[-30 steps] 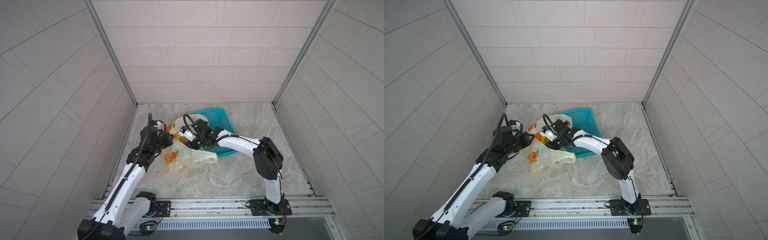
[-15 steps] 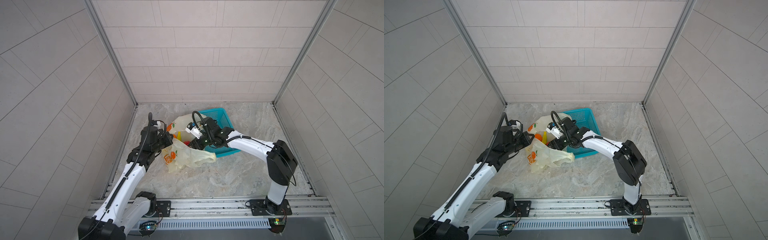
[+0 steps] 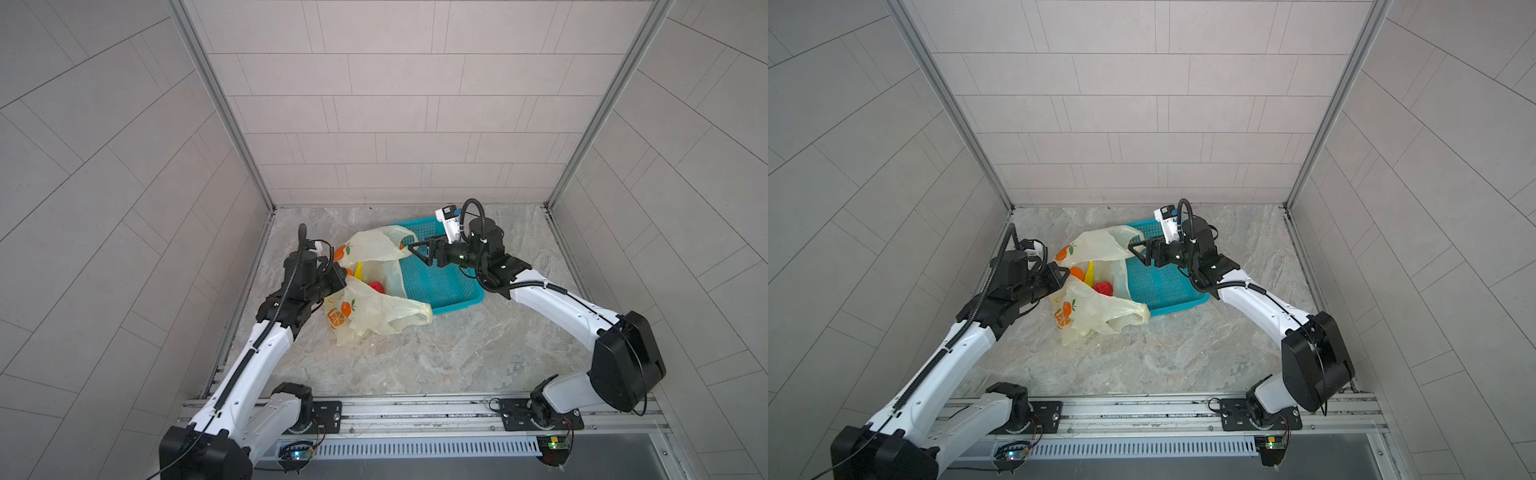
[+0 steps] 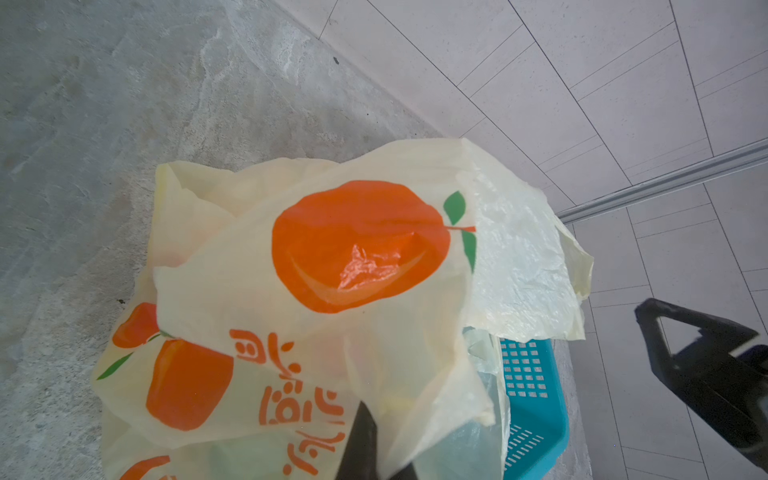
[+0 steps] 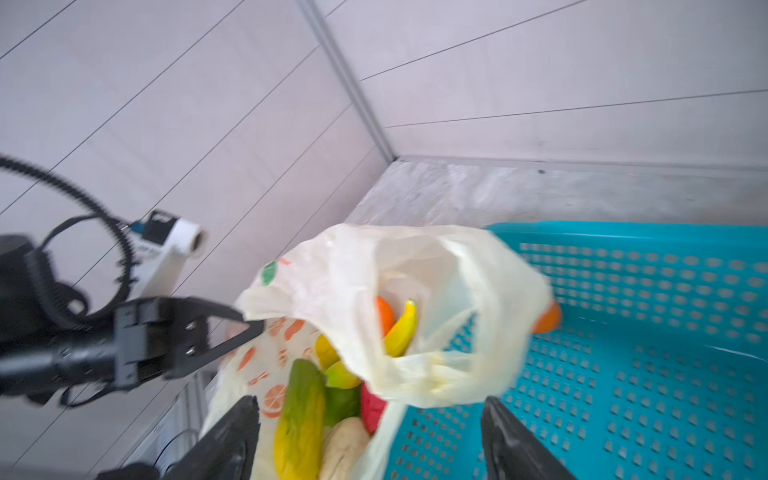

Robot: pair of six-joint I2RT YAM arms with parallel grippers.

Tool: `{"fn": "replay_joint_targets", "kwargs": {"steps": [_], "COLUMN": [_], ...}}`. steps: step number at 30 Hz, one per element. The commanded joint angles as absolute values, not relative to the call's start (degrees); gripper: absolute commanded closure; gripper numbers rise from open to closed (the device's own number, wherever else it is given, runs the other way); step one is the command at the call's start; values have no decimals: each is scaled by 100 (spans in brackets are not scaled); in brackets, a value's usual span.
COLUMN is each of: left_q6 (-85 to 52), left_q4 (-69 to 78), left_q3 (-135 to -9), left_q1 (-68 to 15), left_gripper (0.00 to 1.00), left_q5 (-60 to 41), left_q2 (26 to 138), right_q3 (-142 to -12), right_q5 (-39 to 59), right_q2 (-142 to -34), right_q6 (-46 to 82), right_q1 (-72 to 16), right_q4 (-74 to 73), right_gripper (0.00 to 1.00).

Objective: Place the fruits into the plastic bag
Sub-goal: 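Move the right gripper into the basket and grasp the orange persimmon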

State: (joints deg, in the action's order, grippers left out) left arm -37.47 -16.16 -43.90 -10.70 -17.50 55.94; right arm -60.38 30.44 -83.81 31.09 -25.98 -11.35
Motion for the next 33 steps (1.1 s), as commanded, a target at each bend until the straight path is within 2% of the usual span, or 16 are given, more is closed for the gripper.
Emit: {"fn": "replay_joint_targets", "kwargs": {"steps": [1, 6, 11, 16, 21, 33], "left_q6": [-3753, -3789, -3777, -3771, -3755, -3709], "left_q4": [-1534, -1529, -1538, -1530, -1536, -1767], "left_q3": [-4360, -4359, -4349, -4337, -4392, -4413], "left_q1": [-1092, -1095, -1090, -1106, -1105, -1107], "left_gripper": [100, 100, 100, 100, 100, 100], "left_q5": [-1678, -1630, -1654, -1713, -1724, -1619], "left_q2": [5596, 5609, 5600, 5682, 5730, 5668], "right_q3": [-6004, -6576, -7536, -8479, -8690, -8702], "right_q5": [2185, 1507, 1836, 2527, 2989, 3012], "right_q2": [-8483, -9288, -10521, -11715, -12485, -12776], "right_q6": [3570, 3588, 3892, 4273, 4996, 5140], "right_q1": [-2525, -2467, -2452, -2494, -2505, -2505], "right_q4": [-1247, -285, 177, -73, -1374, -1774], "right_gripper": [20, 20, 21, 22, 22, 23]}}
